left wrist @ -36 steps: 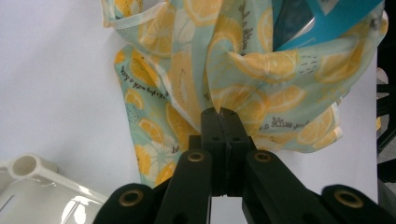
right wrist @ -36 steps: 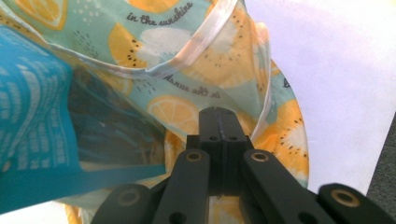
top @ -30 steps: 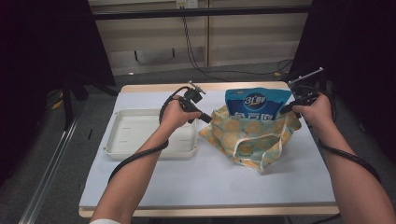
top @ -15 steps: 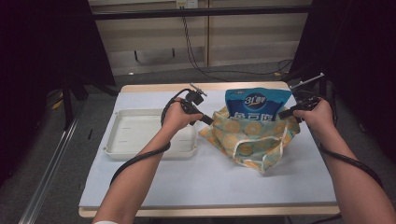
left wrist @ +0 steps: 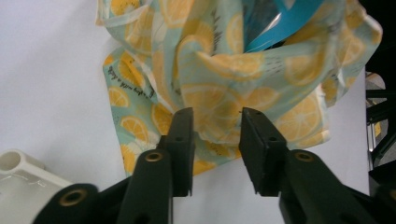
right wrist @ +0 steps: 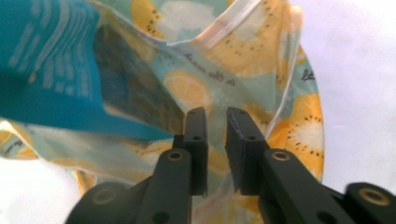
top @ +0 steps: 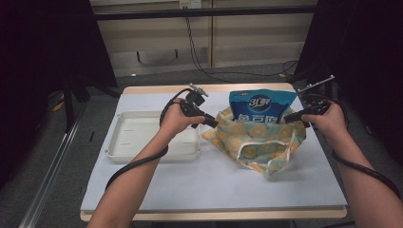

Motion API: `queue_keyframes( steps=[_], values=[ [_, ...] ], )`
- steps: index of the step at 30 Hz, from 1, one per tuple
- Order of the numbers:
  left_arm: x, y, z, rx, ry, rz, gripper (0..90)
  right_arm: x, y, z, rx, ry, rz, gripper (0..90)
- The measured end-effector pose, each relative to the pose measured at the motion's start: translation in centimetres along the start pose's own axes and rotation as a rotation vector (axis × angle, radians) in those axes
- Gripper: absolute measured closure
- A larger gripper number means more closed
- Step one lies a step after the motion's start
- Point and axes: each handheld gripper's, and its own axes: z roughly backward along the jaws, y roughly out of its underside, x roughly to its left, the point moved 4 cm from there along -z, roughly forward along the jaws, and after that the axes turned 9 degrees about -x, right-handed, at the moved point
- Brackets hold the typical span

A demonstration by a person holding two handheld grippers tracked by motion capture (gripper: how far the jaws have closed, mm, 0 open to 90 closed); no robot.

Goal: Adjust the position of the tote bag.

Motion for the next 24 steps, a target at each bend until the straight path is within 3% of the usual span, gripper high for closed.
queue_keyframes(
  steps=[7,17,22,24],
  values=[
    [-0.9,-0.3,0.1,-0.018,-0.003,-0.032,49.4,0.3,0.4,0.5,-0.012,-0.013,-0.008,69.0],
    [-1.4,0.4,-1.6,-0.02,0.006,-0.012,38.3,1.3,0.3,1.4,-0.029,-0.036,0.001,60.1],
    [-1.4,0.4,-2.2,-0.026,-0.005,-0.006,41.6,1.9,0.6,1.9,-0.035,-0.049,-0.007,53.5],
    [-1.4,0.4,-2.3,-0.03,-0.002,0.0,49.4,2.1,0.7,2.0,-0.032,-0.054,-0.005,51.8]
  ],
)
